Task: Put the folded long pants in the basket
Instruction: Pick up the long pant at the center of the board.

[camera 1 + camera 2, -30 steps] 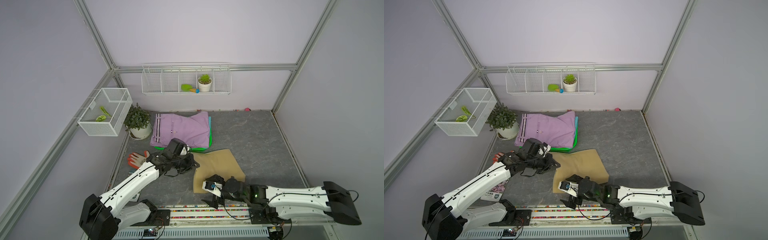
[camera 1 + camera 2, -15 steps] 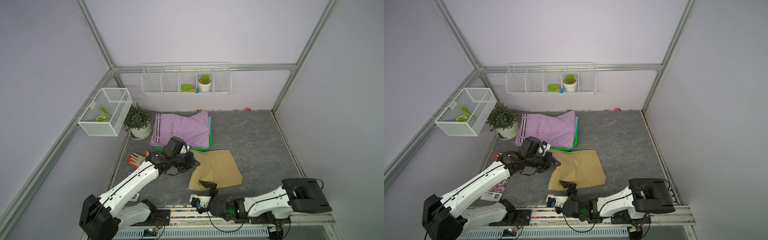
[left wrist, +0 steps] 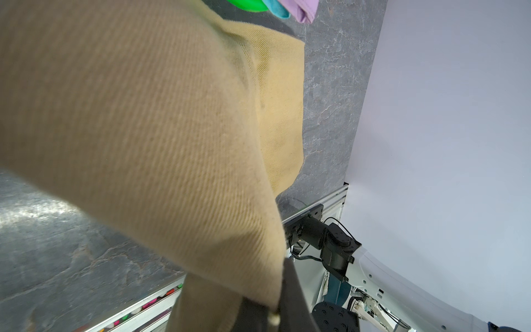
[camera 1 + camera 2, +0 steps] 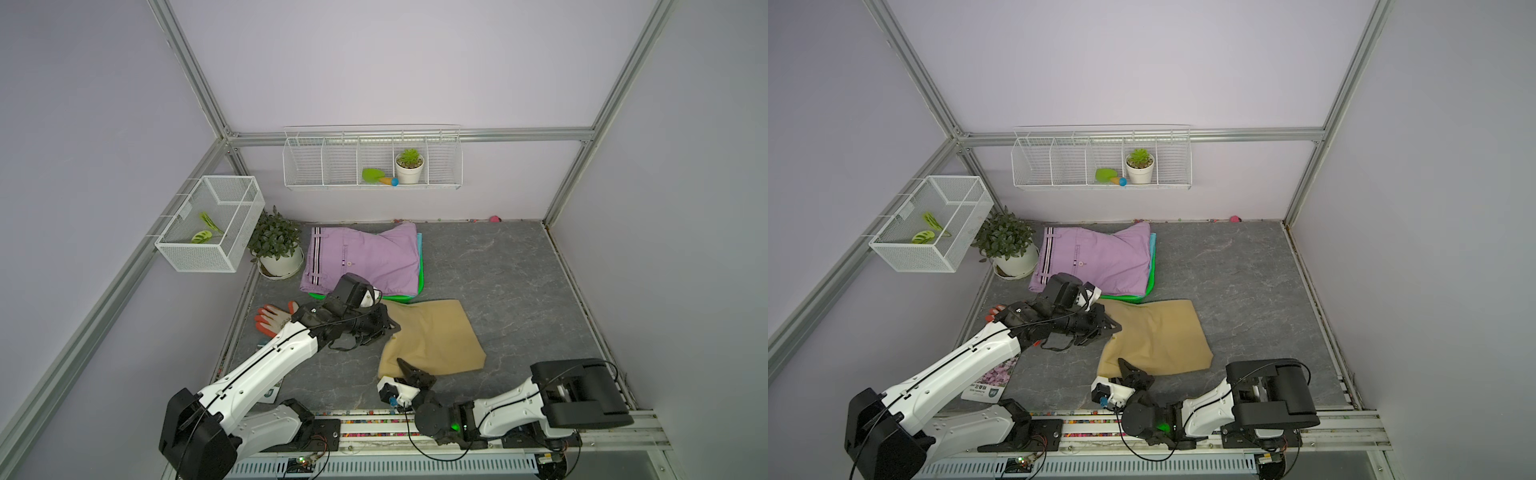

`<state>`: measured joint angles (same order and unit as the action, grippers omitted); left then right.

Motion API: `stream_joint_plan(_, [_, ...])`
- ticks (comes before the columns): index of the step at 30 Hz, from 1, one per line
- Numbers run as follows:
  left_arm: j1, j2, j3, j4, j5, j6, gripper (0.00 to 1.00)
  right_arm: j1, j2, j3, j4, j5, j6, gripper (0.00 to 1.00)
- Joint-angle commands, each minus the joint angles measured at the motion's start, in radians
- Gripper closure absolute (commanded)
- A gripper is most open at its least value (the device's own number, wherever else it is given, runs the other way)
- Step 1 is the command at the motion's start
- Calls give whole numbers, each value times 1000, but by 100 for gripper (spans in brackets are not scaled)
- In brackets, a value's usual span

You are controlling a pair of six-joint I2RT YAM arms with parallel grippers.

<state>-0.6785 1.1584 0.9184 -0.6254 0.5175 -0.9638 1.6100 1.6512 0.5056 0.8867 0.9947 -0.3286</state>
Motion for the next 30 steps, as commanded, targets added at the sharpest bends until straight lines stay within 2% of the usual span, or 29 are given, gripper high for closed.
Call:
stream_joint_plan(1, [4, -7, 33, 38, 23, 8, 100, 4, -86, -31, 42, 13, 40, 80])
stream_joint_plan(6, [9, -2, 49, 36, 23, 16, 100, -4, -249, -57, -93, -54, 86, 98])
stream_joint_plan(7, [12, -1, 57, 33, 18, 20, 97, -16, -300, -64, -148, -91, 120, 100])
stream_joint_plan(9, [21, -1, 80, 25, 7, 30, 75, -53, -415, -70, -292, -160, 215, 100])
stream_joint_plan(12, [31, -14, 149, -14, -10, 68, 30, -139, -629, -97, -465, -251, 363, 100])
stream_joint_plan(13, [31, -30, 170, -25, -27, 78, 21, -167, -708, -101, -528, -268, 399, 100])
stream_joint_plan(16, [32, -102, 187, -11, -61, 97, 7, -253, -882, -71, -728, -298, 504, 100])
stream_joint_plan(21, [37, -190, 147, 20, -45, 108, 8, -463, -988, 62, -996, -502, 656, 100])
stream_joint_plan(27, [37, -271, 84, 68, 28, 139, 19, -582, -897, 288, -1097, -664, 703, 100])
stream_joint_plan(30, [37, -286, 64, 75, 79, 147, 24, -608, -823, 411, -1117, -681, 724, 100])
